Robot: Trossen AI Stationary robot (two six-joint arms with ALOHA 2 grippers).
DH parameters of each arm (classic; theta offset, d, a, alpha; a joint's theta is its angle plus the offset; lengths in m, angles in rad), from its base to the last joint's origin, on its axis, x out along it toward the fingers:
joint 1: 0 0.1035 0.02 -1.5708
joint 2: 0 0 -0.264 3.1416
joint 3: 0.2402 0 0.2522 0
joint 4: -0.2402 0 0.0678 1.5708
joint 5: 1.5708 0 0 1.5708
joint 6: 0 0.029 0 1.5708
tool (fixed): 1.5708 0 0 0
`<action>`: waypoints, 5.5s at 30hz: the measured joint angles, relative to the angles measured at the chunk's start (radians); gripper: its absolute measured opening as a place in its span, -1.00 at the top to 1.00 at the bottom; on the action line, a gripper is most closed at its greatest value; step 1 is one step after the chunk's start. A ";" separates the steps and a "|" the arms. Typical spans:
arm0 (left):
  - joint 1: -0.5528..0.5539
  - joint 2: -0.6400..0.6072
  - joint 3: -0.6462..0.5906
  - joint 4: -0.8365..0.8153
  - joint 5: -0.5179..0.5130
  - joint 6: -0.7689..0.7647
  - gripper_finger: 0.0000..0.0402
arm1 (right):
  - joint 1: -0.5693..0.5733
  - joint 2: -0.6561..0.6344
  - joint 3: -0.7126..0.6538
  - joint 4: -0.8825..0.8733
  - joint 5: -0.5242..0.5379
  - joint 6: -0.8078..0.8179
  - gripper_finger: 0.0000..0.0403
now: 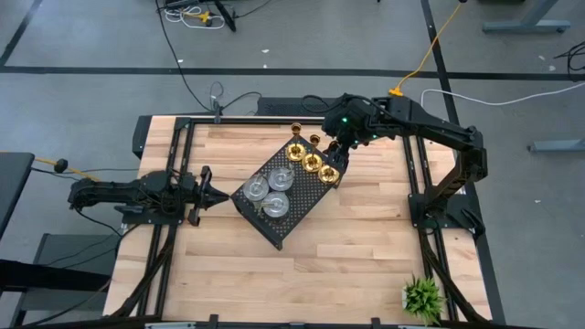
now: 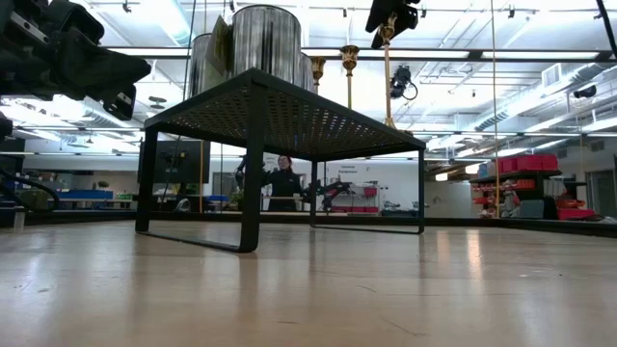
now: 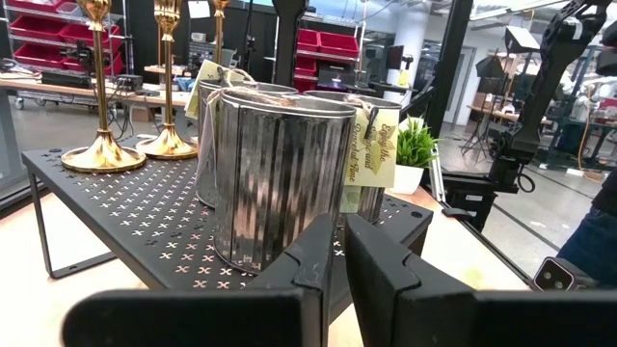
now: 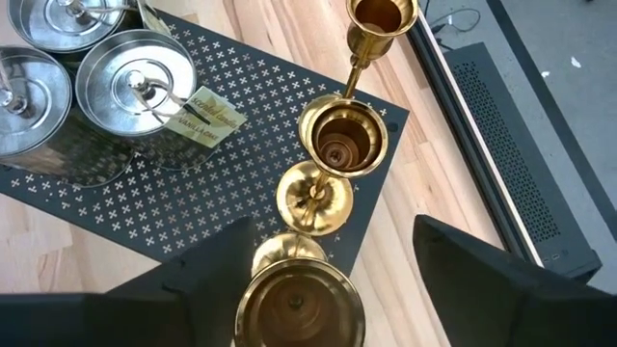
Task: Pick & Place candle stick holders
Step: Put the gold candle holder on the shelf aligned with the other gold candle holder, then return to Home Position
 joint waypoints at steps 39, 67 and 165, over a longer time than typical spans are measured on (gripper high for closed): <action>0.000 0.000 0.000 0.000 0.000 0.000 0.80 | 0.041 -0.367 -0.418 0.091 0.044 0.000 -0.46; 0.000 0.000 0.000 0.000 0.000 0.000 0.80 | 0.074 -0.467 -0.975 0.607 0.020 0.026 0.72; 0.000 0.000 0.000 0.000 0.000 0.000 0.80 | 0.165 -0.882 -1.543 1.317 -0.192 -0.003 0.97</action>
